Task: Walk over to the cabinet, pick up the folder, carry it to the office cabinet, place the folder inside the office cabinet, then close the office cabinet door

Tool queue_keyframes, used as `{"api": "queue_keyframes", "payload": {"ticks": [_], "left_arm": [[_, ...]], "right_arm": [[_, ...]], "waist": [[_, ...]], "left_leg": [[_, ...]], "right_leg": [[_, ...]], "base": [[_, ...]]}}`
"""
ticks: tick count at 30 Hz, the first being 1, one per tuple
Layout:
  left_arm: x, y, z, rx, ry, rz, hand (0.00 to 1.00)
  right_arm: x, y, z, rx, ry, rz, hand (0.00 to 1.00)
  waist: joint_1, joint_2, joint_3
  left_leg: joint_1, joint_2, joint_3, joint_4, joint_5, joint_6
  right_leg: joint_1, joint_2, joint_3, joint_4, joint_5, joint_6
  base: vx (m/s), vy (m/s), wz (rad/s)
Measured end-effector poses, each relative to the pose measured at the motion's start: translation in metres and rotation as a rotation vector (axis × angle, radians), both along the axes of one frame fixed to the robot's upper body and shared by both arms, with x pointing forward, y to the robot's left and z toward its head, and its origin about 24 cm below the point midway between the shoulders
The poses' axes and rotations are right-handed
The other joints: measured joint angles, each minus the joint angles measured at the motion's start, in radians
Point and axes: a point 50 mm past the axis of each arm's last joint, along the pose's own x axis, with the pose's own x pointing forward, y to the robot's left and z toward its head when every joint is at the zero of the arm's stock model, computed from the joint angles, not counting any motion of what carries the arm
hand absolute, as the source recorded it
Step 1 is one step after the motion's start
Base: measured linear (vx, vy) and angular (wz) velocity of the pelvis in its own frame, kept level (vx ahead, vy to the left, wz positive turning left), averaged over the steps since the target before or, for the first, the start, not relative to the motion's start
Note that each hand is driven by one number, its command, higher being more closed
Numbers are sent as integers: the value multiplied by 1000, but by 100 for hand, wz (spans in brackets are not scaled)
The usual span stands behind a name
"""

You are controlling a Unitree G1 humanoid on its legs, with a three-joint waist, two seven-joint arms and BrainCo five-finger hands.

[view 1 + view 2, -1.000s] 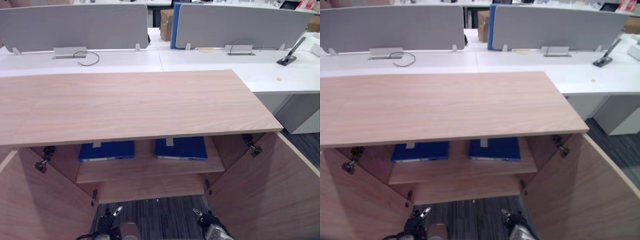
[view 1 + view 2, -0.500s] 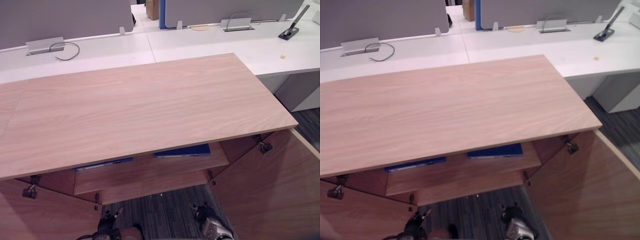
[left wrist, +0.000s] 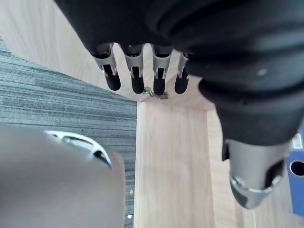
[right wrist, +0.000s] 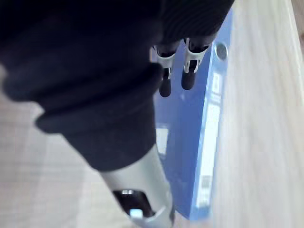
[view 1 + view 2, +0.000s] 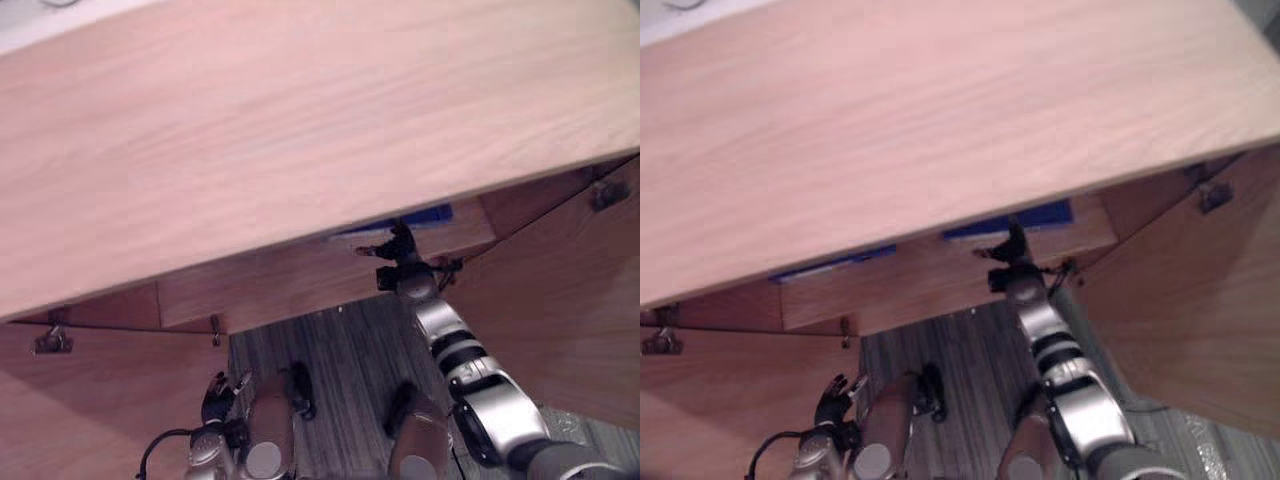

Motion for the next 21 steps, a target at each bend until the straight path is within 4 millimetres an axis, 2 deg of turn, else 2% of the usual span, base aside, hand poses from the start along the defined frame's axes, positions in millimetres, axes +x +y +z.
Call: {"api": "queue_keyframes", "payload": {"ticks": [3,6,10,16,21], "left_arm": [[-2,11,1,12,2,32,0],[-10,14,-7,18,60,34,0],[-24,8,-18,7,155,9,0],[-23,6,-18,21,160,-35,0],[-20,5,-17,21,144,-49,0]], "right_arm": [[13,3,20,-51,-28,21,0],[21,-5,35,-108,-54,14,0],[32,-16,74,-145,-158,-1,0],[35,-27,116,-210,-298,-4,0],[35,-40,145,-267,-380,-27,0]], "waist": [[6,5,30],[13,9,49],[26,8,65],[31,8,68],[33,9,75]], "left_leg": [[-108,2,-15,90,-15,7],[-203,3,-37,157,-19,11],[-314,-1,-51,227,-17,15],[-457,-3,-81,296,-7,16],[-514,-7,-91,296,16,14]], "right_leg": [[-116,-24,28,110,-33,-4],[-204,-38,36,192,-55,-13],[-326,-58,73,293,-83,-18],[-463,-68,86,386,-108,-16],[-517,-68,85,401,-108,-16]], "base": [[-198,0,12],[-137,-14,18],[-106,-8,13],[-73,-13,12],[-27,-4,8]]}}
